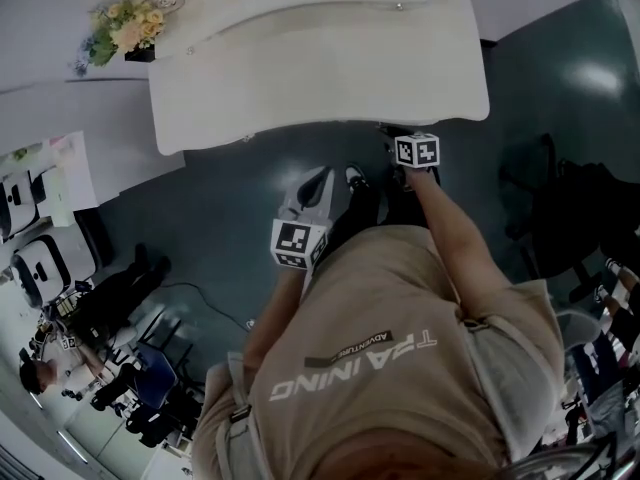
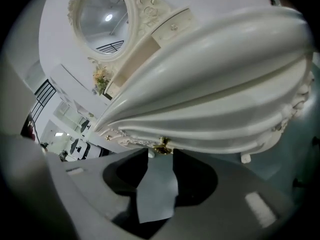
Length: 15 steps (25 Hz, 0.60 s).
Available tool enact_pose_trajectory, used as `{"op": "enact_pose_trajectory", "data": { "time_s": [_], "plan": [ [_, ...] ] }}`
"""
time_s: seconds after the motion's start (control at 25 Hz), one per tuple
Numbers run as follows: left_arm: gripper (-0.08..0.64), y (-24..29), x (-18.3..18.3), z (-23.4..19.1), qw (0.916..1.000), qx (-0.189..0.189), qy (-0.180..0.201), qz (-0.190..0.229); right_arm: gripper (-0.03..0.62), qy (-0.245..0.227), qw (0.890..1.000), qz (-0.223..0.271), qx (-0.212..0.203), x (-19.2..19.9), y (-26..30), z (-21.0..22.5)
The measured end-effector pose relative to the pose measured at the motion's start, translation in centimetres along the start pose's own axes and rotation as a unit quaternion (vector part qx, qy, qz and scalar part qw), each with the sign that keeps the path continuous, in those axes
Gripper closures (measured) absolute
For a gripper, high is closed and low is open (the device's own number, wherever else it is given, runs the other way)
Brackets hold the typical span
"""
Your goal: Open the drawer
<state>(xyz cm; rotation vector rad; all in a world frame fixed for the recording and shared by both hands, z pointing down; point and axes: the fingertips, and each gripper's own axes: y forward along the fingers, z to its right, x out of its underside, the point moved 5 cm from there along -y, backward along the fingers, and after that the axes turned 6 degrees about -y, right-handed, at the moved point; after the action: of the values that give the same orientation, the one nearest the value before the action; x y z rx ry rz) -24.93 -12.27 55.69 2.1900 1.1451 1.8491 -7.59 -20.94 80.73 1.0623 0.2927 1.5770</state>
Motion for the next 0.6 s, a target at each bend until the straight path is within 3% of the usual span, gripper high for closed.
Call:
{"op": "enact_pose_trajectory", "data": {
  "time_s": [0.4, 0.48, 0.6],
  "plan": [
    [0.561, 0.7, 0.2, -1.8, 1.0000, 0.000, -0.005, -0.007, 0.428, 0.059, 0.998, 0.019, -0.003, -0.8, 2.2, 0.2],
    [0.561, 0.8, 0.1, -2.0, 1.0000, -0.002, -0.005, -0.006, 0.461, 0.077, 0.997, 0.032, 0.000, -0.7, 2.2, 0.3],
    [0.561, 0.9, 0.2, -2.2, 1.0000, -0.001, -0.004, -0.006, 0.462, 0.087, 0.995, 0.041, 0.004, -0.7, 2.2, 0.4]
  ]
}}
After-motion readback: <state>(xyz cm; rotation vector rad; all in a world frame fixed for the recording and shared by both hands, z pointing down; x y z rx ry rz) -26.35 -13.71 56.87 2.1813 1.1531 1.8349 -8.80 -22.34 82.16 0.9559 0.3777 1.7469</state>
